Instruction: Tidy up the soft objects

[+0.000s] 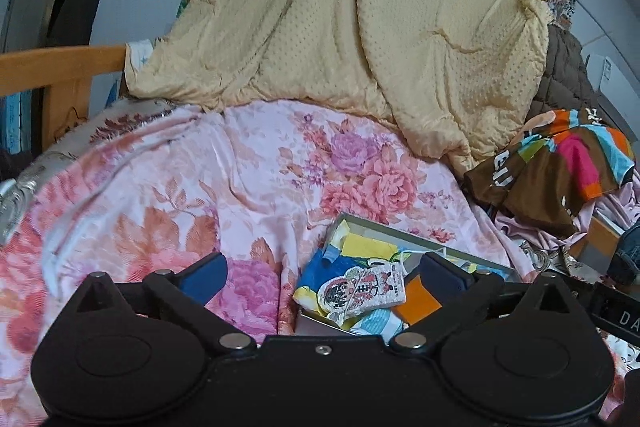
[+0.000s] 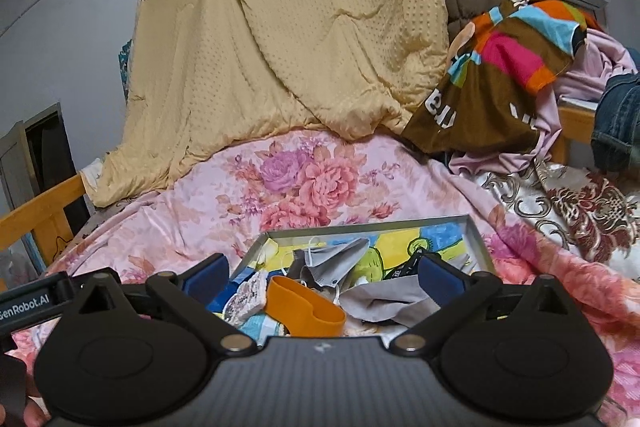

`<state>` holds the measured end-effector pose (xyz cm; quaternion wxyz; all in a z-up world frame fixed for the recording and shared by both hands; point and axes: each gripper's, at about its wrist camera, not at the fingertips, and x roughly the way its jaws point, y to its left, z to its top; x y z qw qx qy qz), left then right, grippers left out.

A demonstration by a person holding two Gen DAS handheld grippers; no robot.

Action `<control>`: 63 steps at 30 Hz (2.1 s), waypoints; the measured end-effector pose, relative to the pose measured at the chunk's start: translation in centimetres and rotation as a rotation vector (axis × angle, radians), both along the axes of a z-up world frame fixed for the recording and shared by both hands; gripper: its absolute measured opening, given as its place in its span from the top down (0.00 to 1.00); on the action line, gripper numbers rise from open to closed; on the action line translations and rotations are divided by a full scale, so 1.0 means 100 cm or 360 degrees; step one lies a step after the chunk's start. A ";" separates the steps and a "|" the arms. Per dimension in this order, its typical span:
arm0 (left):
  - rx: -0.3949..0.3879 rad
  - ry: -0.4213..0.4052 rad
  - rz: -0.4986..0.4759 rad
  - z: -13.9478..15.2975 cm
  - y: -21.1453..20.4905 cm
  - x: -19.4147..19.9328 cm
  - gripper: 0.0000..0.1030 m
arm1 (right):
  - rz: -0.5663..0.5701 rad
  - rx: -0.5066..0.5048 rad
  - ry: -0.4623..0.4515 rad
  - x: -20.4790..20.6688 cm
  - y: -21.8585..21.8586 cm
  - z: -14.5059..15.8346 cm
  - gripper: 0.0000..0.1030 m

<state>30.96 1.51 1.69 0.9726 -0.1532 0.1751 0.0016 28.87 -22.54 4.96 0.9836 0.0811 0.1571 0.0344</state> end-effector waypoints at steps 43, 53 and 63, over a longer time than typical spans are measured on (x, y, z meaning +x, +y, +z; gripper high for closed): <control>0.0104 -0.0007 -0.0133 -0.017 0.018 -0.129 0.01 | -0.0155 -0.0088 -0.0059 -0.148 0.003 -0.016 0.00; 0.0131 -0.0041 -0.0120 -0.021 0.009 -0.146 0.01 | -0.0184 -0.0100 -0.0036 -0.181 -0.005 -0.035 0.00; 0.0144 0.0007 -0.0110 -0.027 -0.006 -0.169 0.01 | -0.0190 -0.0076 -0.0090 -0.214 -0.008 -0.034 0.00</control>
